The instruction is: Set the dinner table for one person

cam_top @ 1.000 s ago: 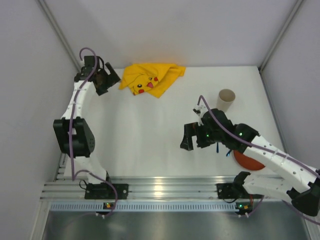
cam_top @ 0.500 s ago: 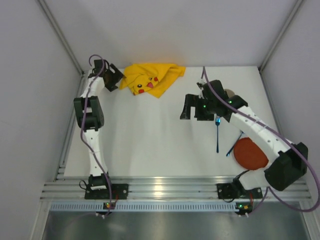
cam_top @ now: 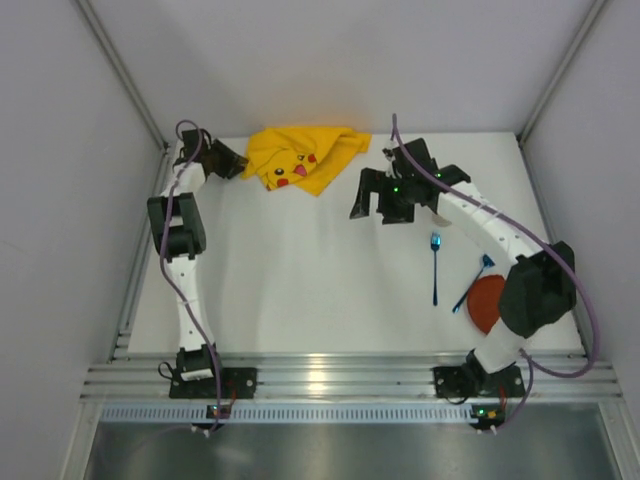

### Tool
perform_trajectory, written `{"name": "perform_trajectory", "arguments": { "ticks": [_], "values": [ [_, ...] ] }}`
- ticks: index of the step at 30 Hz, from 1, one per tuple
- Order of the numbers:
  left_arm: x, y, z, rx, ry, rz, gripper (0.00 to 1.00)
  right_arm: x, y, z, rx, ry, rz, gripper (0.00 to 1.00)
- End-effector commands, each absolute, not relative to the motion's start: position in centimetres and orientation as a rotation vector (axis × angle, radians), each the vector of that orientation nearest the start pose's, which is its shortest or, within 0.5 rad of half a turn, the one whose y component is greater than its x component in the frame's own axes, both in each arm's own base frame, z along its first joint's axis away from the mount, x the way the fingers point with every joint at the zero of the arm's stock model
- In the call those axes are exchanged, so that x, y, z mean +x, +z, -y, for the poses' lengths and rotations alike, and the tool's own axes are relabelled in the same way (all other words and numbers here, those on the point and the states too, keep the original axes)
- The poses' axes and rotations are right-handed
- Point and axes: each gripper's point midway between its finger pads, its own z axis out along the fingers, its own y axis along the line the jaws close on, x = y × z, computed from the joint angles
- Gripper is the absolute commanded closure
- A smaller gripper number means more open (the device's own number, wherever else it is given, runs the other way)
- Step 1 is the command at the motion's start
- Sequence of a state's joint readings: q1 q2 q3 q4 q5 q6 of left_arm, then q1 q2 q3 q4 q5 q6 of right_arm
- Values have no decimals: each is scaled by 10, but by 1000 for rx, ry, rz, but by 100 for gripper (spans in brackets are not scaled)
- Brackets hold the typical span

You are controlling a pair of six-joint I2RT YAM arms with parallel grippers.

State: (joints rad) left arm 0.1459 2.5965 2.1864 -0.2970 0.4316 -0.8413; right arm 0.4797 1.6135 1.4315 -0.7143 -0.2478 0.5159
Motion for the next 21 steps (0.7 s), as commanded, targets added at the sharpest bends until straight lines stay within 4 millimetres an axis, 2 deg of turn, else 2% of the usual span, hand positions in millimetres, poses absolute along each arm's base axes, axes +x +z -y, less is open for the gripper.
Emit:
{"name": "perform_trajectory", "arguments": {
  "ticks": [1,2,3,4,5,6,7,8,9,10,11,12,13,14,15,16,17,18,19,21],
  "values": [
    [623,9,50,-870,-948,-2301,62,385,203,-247,-30,823,-2452,0],
    [619,12,61,-839,-959,-2315,62,400,185,-250,-5,839,-2479,0],
    [616,11,65,-821,-957,-2329,62,424,198,-255,21,886,-2417,0],
    [609,6,69,-826,-960,-2352,74,438,199,-256,39,923,-2402,0],
    [607,9,73,-816,-965,-2354,84,454,174,-260,69,933,-2441,0],
    [604,8,74,-822,-968,-2363,92,477,192,-267,77,965,-2377,0],
    [600,7,75,-829,-974,-2373,100,490,190,-269,90,975,-2371,0],
    [599,14,75,-823,-974,-2369,100,504,160,-274,122,968,-2419,0],
    [595,13,75,-827,-965,-2380,100,522,176,-278,136,981,-2368,0],
    [590,13,75,-832,-962,-2391,100,534,167,-277,173,961,-2368,0],
    [588,20,75,-827,-960,-2393,100,544,140,-276,218,938,-2403,0],
    [583,20,76,-827,-951,-2412,100,554,138,-276,269,935,-2392,0],
    [577,20,77,-826,-951,-2428,100,560,126,-273,307,901,-2399,0],
    [574,30,79,-812,-949,-2426,100,562,103,-273,342,881,-2432,0],
    [570,31,79,-806,-945,-2431,100,561,93,-275,371,871,-2446,0],
    [562,29,81,-811,-948,-2446,100,559,82,-276,390,838,-2464,0],
    [560,39,84,-794,-956,-2440,100,556,71,-277,399,817,-2484,1],
    [556,41,86,-779,-957,-2446,100,549,60,-278,408,797,-2511,1],
    [549,38,88,-778,-953,-2462,100,543,54,-285,393,789,-2526,1],
    [540,45,96,-720,-957,-2482,100,535,42,-291,379,771,-2551,2]
  ]
}}
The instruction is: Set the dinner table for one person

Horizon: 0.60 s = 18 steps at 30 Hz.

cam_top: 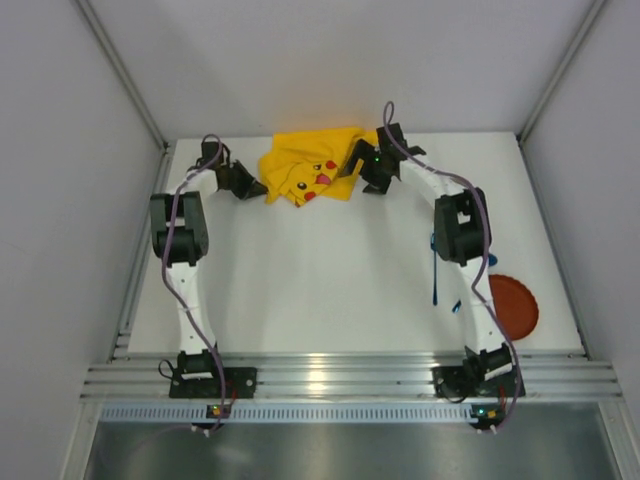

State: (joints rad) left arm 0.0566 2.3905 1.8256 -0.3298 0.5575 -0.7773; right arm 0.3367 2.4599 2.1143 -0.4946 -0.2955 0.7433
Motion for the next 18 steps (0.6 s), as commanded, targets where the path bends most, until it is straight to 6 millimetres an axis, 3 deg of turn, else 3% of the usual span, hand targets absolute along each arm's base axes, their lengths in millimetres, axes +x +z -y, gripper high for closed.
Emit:
{"name": "perform_trajectory", "arguments": {
  "ticks": [1,5,6,11,13,18],
  "values": [
    [535,43,98,-701,-950,-2501,100,530,37,-296,362,767,-2566,4],
    [510,41,105,-652,-946,-2590,100,517,35,-302,315,739,-2579,21],
    [501,35,104,-663,-940,-2619,100,512,29,-301,322,736,-2590,31],
    [489,41,102,-658,-918,-2617,100,494,34,-302,313,727,-2603,58],
    [486,41,102,-662,-915,-2624,100,484,27,-297,313,702,-2626,64],
    [477,44,99,-653,-887,-2635,100,474,29,-286,284,671,-2643,100]
  ]
}}
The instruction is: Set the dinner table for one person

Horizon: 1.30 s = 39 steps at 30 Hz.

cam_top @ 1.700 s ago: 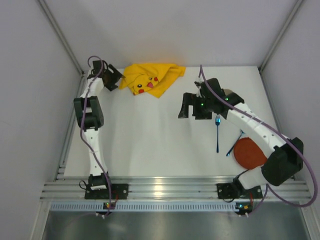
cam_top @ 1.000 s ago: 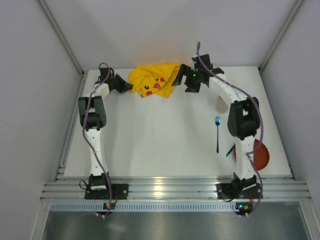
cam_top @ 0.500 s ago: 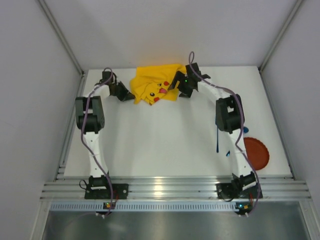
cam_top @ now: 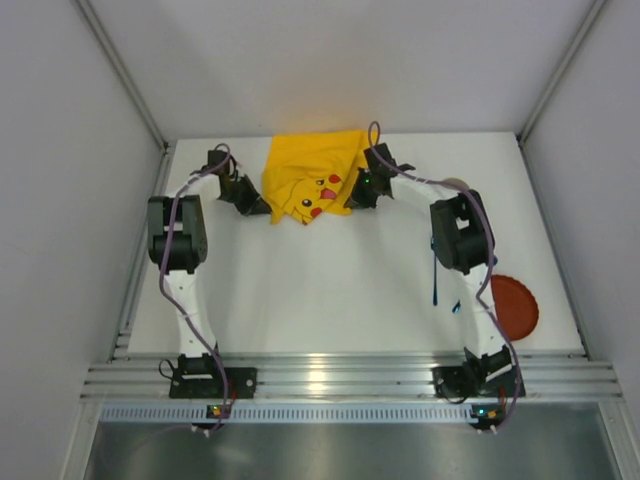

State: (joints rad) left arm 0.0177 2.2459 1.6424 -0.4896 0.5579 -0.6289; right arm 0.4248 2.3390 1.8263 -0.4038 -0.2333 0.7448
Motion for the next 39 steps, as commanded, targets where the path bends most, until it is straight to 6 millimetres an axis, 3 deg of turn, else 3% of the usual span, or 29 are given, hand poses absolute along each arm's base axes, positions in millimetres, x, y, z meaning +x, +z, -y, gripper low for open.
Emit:
{"name": "perform_trajectory", "arguments": {
  "ticks": [1,5,10,15,18,24,39],
  "values": [
    [473,42,98,-658,-876,-2651,100,473,29,-283,286,664,-2648,100],
    [458,48,90,-622,-795,-2680,100,460,38,-269,250,624,-2677,100],
    [433,34,60,-671,-603,-2723,100,435,37,-240,203,543,-2736,100],
    [415,30,39,-743,-492,-2745,100,405,48,-214,167,476,-2768,100],
    [405,36,21,-772,-371,-2735,100,389,61,-204,148,468,-2766,100],
    [375,32,1,-908,-288,-2731,100,353,60,-191,144,438,-2841,100],
    [293,83,-18,-1156,-30,-2637,100,254,78,-165,177,438,-3033,100]
  ]
}}
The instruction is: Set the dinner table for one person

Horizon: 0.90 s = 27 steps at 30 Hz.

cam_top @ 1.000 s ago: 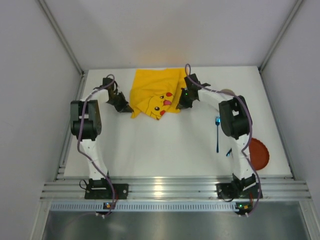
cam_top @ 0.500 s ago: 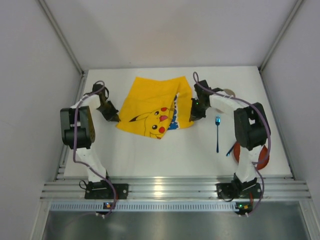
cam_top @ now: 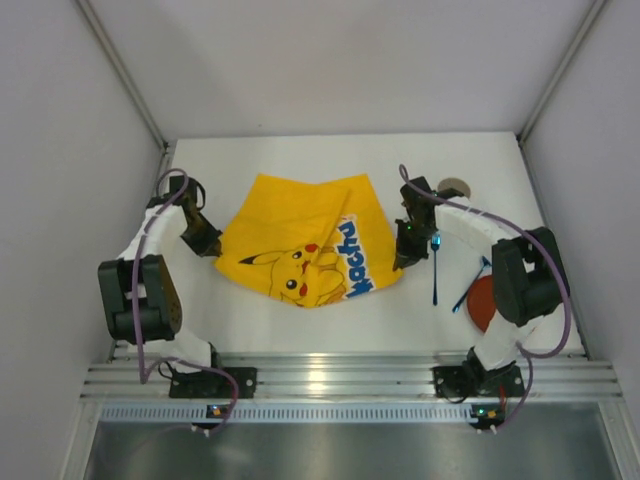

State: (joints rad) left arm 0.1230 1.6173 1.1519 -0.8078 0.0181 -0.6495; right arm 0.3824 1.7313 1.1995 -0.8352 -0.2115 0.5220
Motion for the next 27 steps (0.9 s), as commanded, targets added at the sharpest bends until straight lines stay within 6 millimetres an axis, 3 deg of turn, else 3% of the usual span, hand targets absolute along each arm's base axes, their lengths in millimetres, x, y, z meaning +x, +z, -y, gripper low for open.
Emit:
{"name": "perform_trajectory", "arguments": {
  "ticks": [1,2,3,4,5,6,7,8,10,12,13,14,15,16,17,18,19,20,21,22,23,24,25,27],
  "values": [
    [291,91,-19,-1153,-40,-2612,100,250,80,-163,176,429,-3039,100],
    [288,93,-16,-1141,-59,-2616,100,242,84,-161,154,439,-3053,100],
    [285,93,-13,-1131,-78,-2629,87,237,88,-163,128,460,-3063,100],
    [280,96,-11,-1131,-86,-2635,69,230,90,-165,98,487,-3080,100],
    [278,97,-9,-1117,-97,-2644,29,223,97,-164,49,493,-3087,69],
    [278,100,-10,-1101,-99,-2641,2,219,101,-163,26,488,-3087,51],
    [278,104,-11,-1090,-91,-2632,2,216,109,-155,22,440,-3076,38],
    [284,110,-14,-1061,-80,-2612,2,220,117,-152,6,419,-3048,1],
    [296,116,-18,-1019,-78,-2588,1,226,129,-144,-5,345,-3014,0],
    [325,128,-20,-935,-117,-2536,2,249,149,-147,-16,336,-2931,0],
    [336,121,-19,-922,-126,-2551,7,263,151,-152,-24,344,-2903,0],
    [360,131,-23,-874,-141,-2501,12,282,164,-160,-44,375,-2841,0],
    [373,132,-13,-844,-223,-2511,16,294,168,-167,-57,406,-2811,0],
    [386,117,-12,-846,-238,-2550,19,312,161,-179,-71,450,-2803,0],
    [409,130,-11,-811,-274,-2512,19,334,176,-189,-95,488,-2741,0],
    [422,129,-9,-798,-297,-2512,21,349,176,-196,-113,505,-2726,0],
    [433,107,-4,-799,-341,-2567,23,363,173,-199,-120,502,-2725,0],
    [444,103,-1,-778,-373,-2576,23,393,167,-207,-127,499,-2720,0],
    [460,110,0,-760,-404,-2563,25,408,161,-205,-111,498,-2732,0],
    [466,87,8,-764,-463,-2621,27,414,153,-207,-105,514,-2769,2],
    [479,89,12,-734,-500,-2608,28,438,140,-212,-91,528,-2778,3],
    [484,85,16,-726,-539,-2615,29,447,131,-209,-65,531,-2794,4],
    [488,70,18,-733,-558,-2638,30,453,107,-207,-35,521,-2845,5],
    [498,71,33,-673,-697,-2619,32,466,100,-202,21,541,-2840,7]
  ]
}}
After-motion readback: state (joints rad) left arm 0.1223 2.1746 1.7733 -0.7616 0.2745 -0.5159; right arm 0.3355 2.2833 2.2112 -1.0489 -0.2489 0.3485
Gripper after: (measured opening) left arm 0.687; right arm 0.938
